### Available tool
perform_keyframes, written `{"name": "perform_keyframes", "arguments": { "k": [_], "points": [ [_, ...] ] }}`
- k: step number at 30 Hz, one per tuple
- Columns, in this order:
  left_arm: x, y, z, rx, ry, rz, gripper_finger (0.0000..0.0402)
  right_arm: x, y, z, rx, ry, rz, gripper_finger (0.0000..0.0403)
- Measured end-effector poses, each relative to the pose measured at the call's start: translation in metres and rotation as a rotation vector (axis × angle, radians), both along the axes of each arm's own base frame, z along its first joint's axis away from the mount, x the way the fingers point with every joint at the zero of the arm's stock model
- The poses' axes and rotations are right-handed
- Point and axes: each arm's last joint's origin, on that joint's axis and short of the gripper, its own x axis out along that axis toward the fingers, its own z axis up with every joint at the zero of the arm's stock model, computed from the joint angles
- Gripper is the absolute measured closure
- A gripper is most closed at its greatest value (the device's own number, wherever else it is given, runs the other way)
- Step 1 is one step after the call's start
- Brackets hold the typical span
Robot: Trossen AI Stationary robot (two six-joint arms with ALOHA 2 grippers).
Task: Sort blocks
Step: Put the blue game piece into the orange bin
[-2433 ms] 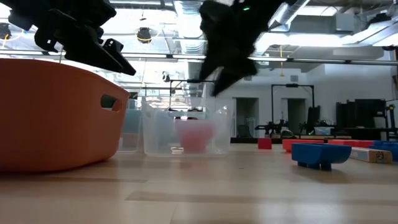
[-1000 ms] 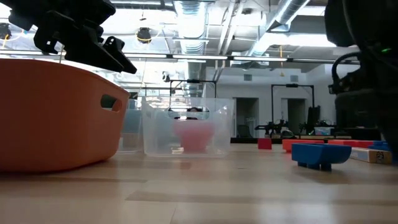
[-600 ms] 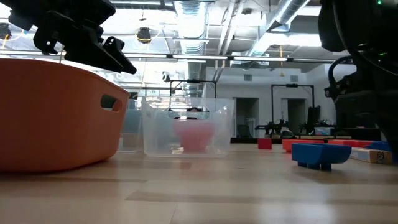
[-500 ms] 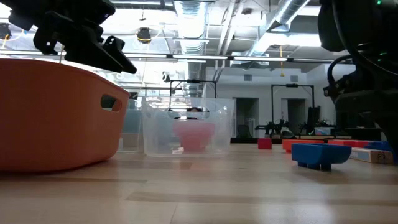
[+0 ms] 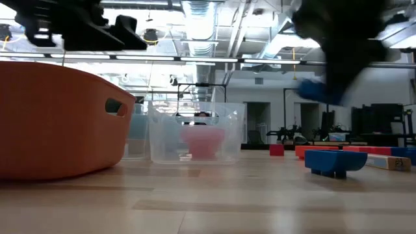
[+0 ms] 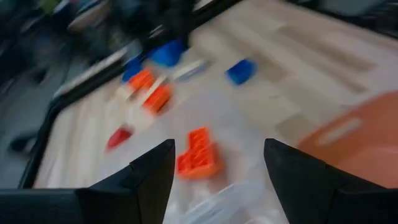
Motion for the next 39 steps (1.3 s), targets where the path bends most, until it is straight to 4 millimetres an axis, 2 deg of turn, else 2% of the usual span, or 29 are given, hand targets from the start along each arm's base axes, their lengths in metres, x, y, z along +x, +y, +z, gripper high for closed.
{"name": "perform_keyframes", "arguments": {
  "k": [4, 8, 14, 19, 21, 27, 39],
  "points": [
    [-0.001, -0.006, 0.000, 0.068, -0.020, -0.147, 0.0162, 0.041, -0.009, 0.012, -0.007, -0.294, 0.202, 0.0355],
    [-0.001, -0.012, 0.004, 0.126, -0.081, -0.199, 0.0162, 0.074, -0.028, 0.012, 0.044, -0.455, 0.382, 0.0355],
    [0.000, -0.015, 0.011, 0.125, -0.140, -0.210, 0.0162, 0.109, -0.056, -0.010, 0.176, -0.465, 0.513, 0.0355],
    [0.002, -0.015, 0.009, 0.128, -0.121, -0.210, 0.0162, 0.135, -0.060, -0.008, 0.212, -0.473, 0.616, 0.0355],
    [0.005, -0.016, 0.006, 0.130, -0.107, -0.211, 0.0162, 0.141, -0.058, -0.007, 0.217, -0.452, 0.647, 0.0355],
    [0.014, -0.018, -0.002, 0.141, -0.096, -0.215, 0.0162, 0.149, -0.059, 0.014, 0.174, -0.499, 0.697, 0.0355],
    [0.031, -0.018, -0.011, 0.187, -0.131, -0.172, 0.0162, 0.149, -0.059, 0.016, 0.175, -0.486, 0.696, 0.0355]
  ]
}}
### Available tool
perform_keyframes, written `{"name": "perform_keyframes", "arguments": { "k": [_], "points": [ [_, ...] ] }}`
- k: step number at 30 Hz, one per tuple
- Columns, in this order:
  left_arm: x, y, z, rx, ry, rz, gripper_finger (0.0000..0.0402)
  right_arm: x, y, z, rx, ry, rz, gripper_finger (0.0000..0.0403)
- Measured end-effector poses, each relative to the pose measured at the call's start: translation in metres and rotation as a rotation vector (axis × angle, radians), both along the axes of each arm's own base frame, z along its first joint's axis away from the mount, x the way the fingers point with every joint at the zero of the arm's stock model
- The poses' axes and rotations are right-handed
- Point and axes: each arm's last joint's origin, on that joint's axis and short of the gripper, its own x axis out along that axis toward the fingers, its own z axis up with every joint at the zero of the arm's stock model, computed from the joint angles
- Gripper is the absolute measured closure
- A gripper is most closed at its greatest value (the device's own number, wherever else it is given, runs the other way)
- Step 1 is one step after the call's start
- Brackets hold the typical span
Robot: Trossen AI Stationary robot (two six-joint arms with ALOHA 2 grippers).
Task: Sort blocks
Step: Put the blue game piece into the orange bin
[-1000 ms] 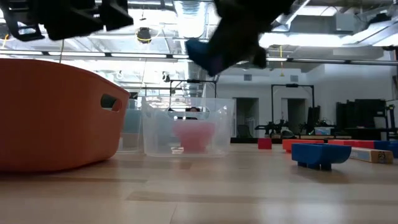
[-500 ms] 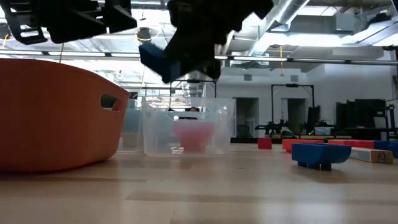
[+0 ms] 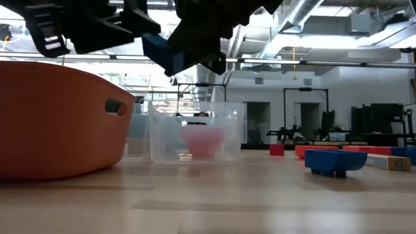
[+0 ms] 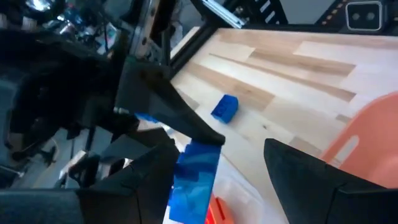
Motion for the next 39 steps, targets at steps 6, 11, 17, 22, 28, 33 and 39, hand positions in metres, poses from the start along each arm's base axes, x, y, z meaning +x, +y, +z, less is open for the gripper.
{"name": "perform_keyframes", "arguments": {
  "k": [6, 11, 17, 22, 28, 33, 39],
  "points": [
    [0.017, 0.003, -0.004, 0.006, 0.036, 0.038, 0.0166, 0.000, 0.000, 0.000, 0.000, -0.007, 0.002, 0.0355],
    [0.021, 0.003, -0.006, 0.047, 0.039, 0.059, 0.0193, -0.001, 0.004, 0.000, -0.001, 0.000, 0.012, 0.0355],
    [0.021, 0.003, -0.006, 0.059, 0.040, 0.054, 0.0263, -0.001, 0.006, 0.000, -0.001, -0.004, 0.017, 0.0341],
    [0.021, 0.001, -0.007, 0.099, 0.043, 0.033, 0.0320, 0.000, 0.002, 0.000, -0.002, 0.002, 0.007, 0.0302],
    [0.013, -0.003, -0.007, 0.060, 0.101, 0.053, 0.0320, -0.011, -0.007, 0.001, -0.010, 0.104, -0.012, 0.0244],
    [-0.021, -0.007, 0.013, -0.085, 0.180, 0.053, 0.0320, -0.033, -0.007, 0.010, -0.032, 0.231, -0.021, 0.0213],
    [-0.067, -0.016, 0.030, -0.352, 0.327, -0.061, 0.0320, -0.045, -0.003, 0.012, -0.117, 0.314, -0.105, 0.0207]
  ]
}}
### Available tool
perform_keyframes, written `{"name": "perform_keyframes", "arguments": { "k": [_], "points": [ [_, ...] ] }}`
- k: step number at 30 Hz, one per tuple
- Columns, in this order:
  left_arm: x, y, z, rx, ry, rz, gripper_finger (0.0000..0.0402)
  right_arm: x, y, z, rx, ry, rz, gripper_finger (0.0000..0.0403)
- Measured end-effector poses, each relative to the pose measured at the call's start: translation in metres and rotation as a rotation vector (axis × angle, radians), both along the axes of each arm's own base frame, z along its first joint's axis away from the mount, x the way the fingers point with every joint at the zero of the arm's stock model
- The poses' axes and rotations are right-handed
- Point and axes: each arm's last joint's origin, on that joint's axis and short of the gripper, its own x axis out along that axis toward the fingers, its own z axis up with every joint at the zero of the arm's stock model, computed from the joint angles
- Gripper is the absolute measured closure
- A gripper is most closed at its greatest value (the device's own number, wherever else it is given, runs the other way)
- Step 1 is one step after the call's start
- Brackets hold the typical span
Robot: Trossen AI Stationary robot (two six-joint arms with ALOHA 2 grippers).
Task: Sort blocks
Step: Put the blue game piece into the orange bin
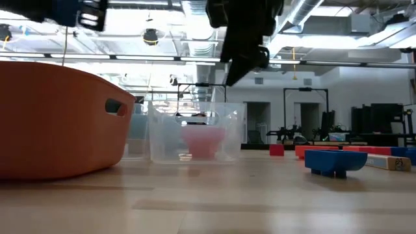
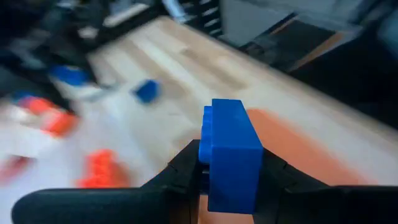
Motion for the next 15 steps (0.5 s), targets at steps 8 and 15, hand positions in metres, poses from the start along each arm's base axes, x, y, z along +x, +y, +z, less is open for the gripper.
{"name": "perform_keyframes", "arguments": {
  "k": [8, 15],
  "points": [
    [-0.014, -0.019, -0.030, -0.041, 0.385, 0.090, 0.0316, -0.006, -0.004, -0.004, -0.086, 0.068, -0.124, 0.0215],
    [-0.001, -0.029, -0.051, -0.012, 0.499, 0.177, 0.0306, -0.014, 0.012, -0.006, -0.023, 0.149, -0.237, 0.0213]
  ]
}}
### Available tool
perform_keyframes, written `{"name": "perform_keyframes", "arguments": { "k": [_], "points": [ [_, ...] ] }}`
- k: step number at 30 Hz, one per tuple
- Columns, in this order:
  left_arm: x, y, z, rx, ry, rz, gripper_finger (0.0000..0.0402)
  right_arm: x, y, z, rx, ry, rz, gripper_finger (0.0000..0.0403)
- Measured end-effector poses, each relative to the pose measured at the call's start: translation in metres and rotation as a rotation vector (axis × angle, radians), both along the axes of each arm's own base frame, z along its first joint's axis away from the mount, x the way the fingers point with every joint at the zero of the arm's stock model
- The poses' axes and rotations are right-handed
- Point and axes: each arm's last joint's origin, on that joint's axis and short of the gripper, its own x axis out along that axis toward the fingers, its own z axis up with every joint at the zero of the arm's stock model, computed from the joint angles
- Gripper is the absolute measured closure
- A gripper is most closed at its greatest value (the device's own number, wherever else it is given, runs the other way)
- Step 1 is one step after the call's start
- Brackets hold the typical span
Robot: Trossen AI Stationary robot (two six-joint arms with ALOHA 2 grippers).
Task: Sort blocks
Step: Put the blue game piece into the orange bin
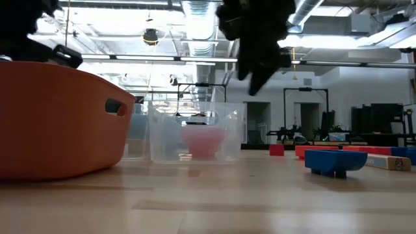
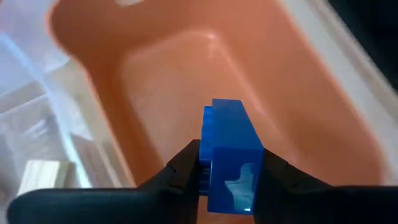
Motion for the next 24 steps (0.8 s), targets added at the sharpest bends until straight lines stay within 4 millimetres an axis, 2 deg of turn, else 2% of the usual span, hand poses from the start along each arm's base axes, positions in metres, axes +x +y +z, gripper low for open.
{"name": "perform_keyframes", "arguments": {
  "k": [4, 7, 12, 19, 24],
  "points": [
    [0.002, 0.000, -0.001, 0.021, -0.009, 0.039, 0.0264, -0.015, 0.026, -0.001, 0.025, 0.101, -0.042, 0.0213],
    [0.001, 0.002, 0.001, 0.042, -0.038, 0.071, 0.0221, -0.021, 0.044, -0.003, 0.040, 0.114, -0.119, 0.0212],
    [0.000, 0.005, 0.005, 0.070, -0.078, 0.089, 0.0163, -0.024, 0.069, -0.032, 0.021, 0.179, -0.207, 0.0201],
    [0.004, 0.006, 0.021, 0.120, -0.157, 0.161, 0.0151, -0.026, 0.088, -0.065, 0.010, 0.289, -0.423, 0.0187],
    [0.004, 0.006, 0.027, 0.103, -0.135, 0.185, 0.0153, -0.026, 0.100, -0.075, 0.009, 0.309, -0.481, 0.0187]
  ]
}}
